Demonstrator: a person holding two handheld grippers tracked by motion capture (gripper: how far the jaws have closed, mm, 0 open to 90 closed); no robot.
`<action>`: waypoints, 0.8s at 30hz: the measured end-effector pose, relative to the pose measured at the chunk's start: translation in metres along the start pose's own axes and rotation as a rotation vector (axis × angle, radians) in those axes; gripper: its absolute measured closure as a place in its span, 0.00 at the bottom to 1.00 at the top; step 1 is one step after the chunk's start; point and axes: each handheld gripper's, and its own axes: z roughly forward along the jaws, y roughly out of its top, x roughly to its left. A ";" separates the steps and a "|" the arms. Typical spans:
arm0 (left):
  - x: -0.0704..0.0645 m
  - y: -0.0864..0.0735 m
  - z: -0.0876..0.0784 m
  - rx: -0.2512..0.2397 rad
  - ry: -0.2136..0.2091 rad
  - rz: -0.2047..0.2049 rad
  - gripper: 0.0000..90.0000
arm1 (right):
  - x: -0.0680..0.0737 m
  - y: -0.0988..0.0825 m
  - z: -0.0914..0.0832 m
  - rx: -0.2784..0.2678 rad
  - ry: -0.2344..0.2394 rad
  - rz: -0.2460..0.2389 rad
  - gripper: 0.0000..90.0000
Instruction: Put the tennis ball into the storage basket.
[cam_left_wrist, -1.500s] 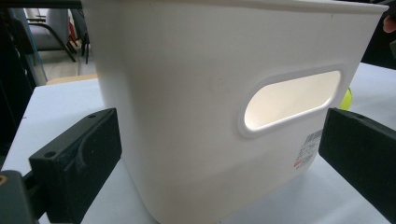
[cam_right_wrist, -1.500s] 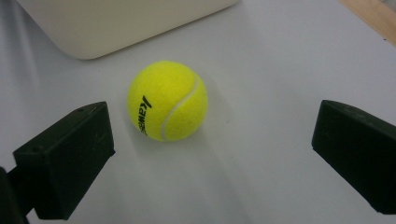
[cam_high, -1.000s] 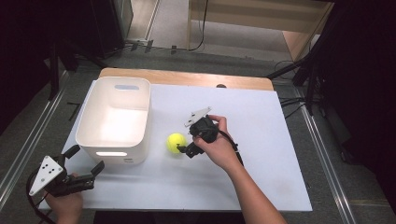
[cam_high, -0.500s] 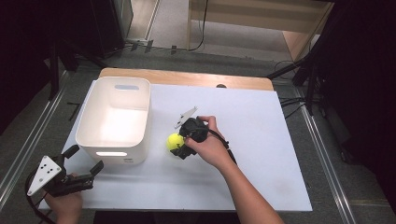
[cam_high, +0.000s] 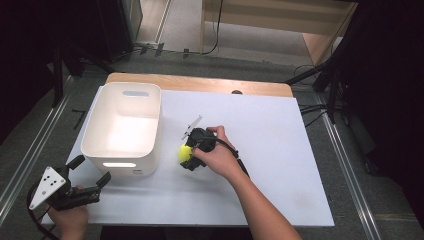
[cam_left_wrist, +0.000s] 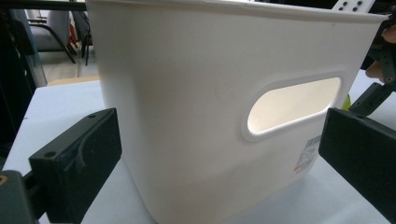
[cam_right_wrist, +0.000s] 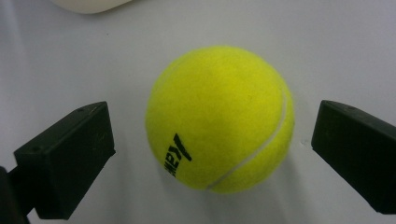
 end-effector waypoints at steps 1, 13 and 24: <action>0.000 0.000 0.000 0.001 0.000 0.000 0.00 | 0.000 0.000 0.002 -0.001 0.001 0.005 0.00; 0.000 0.000 0.000 -0.001 -0.001 -0.003 0.00 | -0.004 0.002 0.009 0.025 0.010 0.006 0.07; 0.000 0.000 0.000 -0.007 0.001 -0.002 0.00 | -0.003 0.004 0.013 0.029 0.004 0.022 0.14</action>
